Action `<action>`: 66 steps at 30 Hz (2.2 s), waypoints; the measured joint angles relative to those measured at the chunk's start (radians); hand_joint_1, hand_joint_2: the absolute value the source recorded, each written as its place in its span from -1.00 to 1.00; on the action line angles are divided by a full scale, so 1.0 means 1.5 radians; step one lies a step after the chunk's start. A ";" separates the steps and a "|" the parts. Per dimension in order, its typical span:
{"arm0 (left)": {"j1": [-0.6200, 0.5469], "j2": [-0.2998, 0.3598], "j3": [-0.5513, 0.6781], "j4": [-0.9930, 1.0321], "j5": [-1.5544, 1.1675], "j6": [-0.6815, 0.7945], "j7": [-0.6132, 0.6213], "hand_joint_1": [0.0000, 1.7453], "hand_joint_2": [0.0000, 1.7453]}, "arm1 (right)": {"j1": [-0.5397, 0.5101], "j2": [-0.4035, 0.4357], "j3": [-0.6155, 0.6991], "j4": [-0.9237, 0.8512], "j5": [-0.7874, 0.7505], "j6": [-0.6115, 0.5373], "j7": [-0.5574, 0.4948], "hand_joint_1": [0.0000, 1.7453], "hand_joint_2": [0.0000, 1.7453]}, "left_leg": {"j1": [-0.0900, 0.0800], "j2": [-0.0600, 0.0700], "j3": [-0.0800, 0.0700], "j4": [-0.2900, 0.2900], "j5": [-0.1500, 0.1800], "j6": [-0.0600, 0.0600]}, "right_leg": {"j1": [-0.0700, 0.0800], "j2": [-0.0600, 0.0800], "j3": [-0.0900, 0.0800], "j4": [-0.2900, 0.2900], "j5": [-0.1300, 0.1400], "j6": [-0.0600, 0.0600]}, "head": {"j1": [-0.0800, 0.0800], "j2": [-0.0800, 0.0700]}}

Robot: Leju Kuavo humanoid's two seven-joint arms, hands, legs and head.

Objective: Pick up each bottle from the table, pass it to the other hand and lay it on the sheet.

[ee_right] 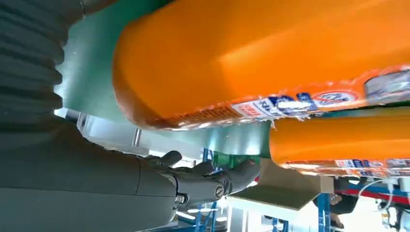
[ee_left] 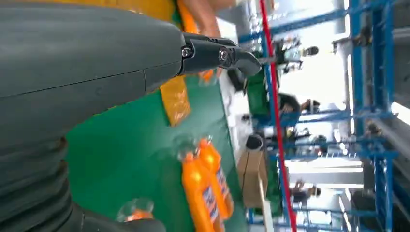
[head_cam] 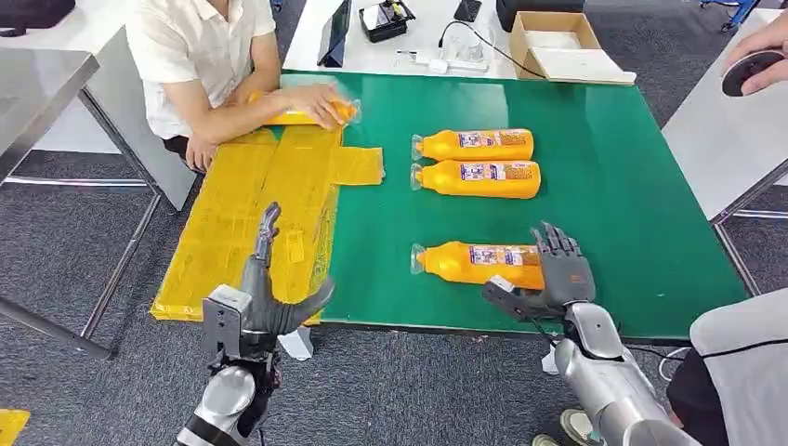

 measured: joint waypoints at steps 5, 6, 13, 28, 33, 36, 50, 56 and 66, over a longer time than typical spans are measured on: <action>-0.002 0.000 -0.002 0.000 0.005 -0.003 0.002 -1.00 1.00 | -0.001 0.003 0.004 0.008 -0.002 0.000 -0.001 -1.00 1.00 | 0.000 0.000 0.000 0.000 0.000 0.000 | 0.000 0.000 0.000 0.000 0.000 0.000 | 0.000 0.000; -0.002 0.000 -0.002 0.001 0.005 -0.003 0.002 -1.00 1.00 | -0.001 0.003 0.004 0.009 -0.002 0.000 -0.001 -1.00 1.00 | 0.000 0.000 0.000 0.000 0.000 0.000 | 0.000 0.000 0.000 0.000 0.000 0.000 | 0.000 0.000; -0.012 0.000 -0.007 0.002 0.033 -0.039 0.006 -1.00 1.00 | -0.013 0.006 0.006 0.025 -0.035 0.072 -0.020 1.00 1.00 | 0.000 0.000 0.000 0.000 0.000 0.000 | 0.000 0.000 0.000 0.000 0.000 0.000 | 0.000 0.000; -0.020 0.001 -0.018 0.027 0.054 -0.053 0.011 -1.00 1.00 | -0.029 -0.003 0.003 0.068 -0.079 0.109 -0.018 0.96 1.00 | 0.000 0.000 0.004 0.000 0.000 0.000 | 0.000 0.000 0.003 -0.001 0.000 0.000 | 0.000 0.000; -0.020 0.002 -0.018 0.028 0.059 -0.056 0.011 -1.00 1.00 | -0.024 -0.013 0.001 0.080 -0.084 0.108 -0.013 0.98 1.00 | 0.000 0.000 0.006 0.000 0.000 0.000 | 0.000 0.000 0.004 -0.001 0.000 0.000 | 0.000 0.000; -0.020 0.002 -0.018 0.028 0.065 -0.059 0.011 -1.00 1.00 | -0.023 -0.018 -0.001 0.086 -0.085 0.103 -0.013 1.00 1.00 | 0.000 0.000 0.007 0.000 0.000 0.000 | 0.000 0.000 0.006 -0.001 0.000 0.000 | 0.000 0.000; 0.000 0.002 0.031 0.024 0.436 -0.225 0.063 -1.00 1.00 | 0.068 0.040 -0.112 -0.050 -0.495 0.286 -0.274 1.00 1.00 | 0.002 0.002 0.005 0.000 0.000 -0.001 | 0.002 0.002 0.005 0.000 0.000 0.000 | 0.000 0.000; 0.005 0.002 0.031 0.029 0.406 -0.184 0.066 -1.00 1.00 | 0.116 0.063 -0.112 -0.187 -0.593 0.310 -0.276 0.94 1.00 | 0.002 0.000 0.002 0.000 0.000 -0.001 | 0.002 0.000 0.002 0.000 0.000 0.000 | 0.000 0.000; 0.016 0.000 0.010 0.053 0.344 -0.160 0.055 -1.00 1.00 | 0.167 0.095 -0.085 -0.314 -0.625 0.320 -0.268 0.88 1.00 | 0.002 0.000 0.000 0.000 0.000 -0.001 | 0.001 0.000 0.000 0.000 0.000 0.000 | 0.000 0.000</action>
